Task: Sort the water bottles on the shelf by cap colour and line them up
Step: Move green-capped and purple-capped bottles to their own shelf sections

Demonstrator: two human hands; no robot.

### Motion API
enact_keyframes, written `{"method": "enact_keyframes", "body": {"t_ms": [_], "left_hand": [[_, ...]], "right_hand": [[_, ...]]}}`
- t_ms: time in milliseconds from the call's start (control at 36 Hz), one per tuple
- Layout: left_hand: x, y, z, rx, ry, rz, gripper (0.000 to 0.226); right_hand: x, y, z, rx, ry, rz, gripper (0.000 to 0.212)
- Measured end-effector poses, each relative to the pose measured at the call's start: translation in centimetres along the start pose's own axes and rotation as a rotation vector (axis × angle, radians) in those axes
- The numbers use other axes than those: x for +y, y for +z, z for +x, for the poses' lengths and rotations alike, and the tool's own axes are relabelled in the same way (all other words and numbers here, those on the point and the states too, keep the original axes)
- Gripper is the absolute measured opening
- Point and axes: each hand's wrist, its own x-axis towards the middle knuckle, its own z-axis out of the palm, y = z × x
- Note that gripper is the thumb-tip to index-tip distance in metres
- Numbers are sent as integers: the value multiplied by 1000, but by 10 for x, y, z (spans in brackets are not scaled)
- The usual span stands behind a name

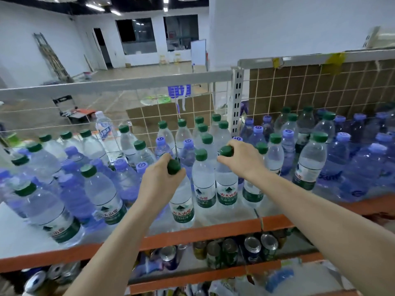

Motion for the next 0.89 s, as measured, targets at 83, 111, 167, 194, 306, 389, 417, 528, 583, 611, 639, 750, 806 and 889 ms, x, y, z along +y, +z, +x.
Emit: {"method": "enact_keyframes", "body": {"t_ms": [83,111,167,194,306,389,417,528,583,611,639,750,806,889], "left_hand": [[-1,4,7,-10,-15,-22,21],[-1,5,9,-19,-17,-34,21],[-2,9,15,-40,-16,-28,20],[-3,12,18,-49,-16,-16,20],[-2,20,27,-60,-43,9,20],[-1,23,31,-75,-59,55,22],[-1,22,33,-89,-59,79,23],[-1,16,36,-156,-49,189,32],[-1,12,35,-176,-18,245,41],[-1,9,35,-176,0,269,46],[-2,5,36,-167,12,277,50],[-8,-20,49,-53,2,306,50],[-16,-32,58,5,-8,417,46],[-28,-44,67,-20,-3,556,39]], "right_hand": [[-2,0,5,-9,18,-48,25],[-3,-1,7,-12,18,-68,25],[-5,-4,13,-35,7,-125,28],[-6,-6,16,-57,0,-167,29],[-14,-17,29,-155,-72,-421,32],[-20,-21,36,-185,-157,-588,36],[-21,-22,38,-198,-171,-607,37],[-26,-26,48,-223,-193,-666,38],[-31,-28,51,-192,-204,-662,37],[-34,-29,53,-162,-215,-644,34],[-37,-29,54,-124,-230,-622,31],[-55,-28,65,-12,-321,-446,26],[-64,-24,72,-58,-353,-359,26],[-73,-12,84,-159,-405,-312,25]]}}
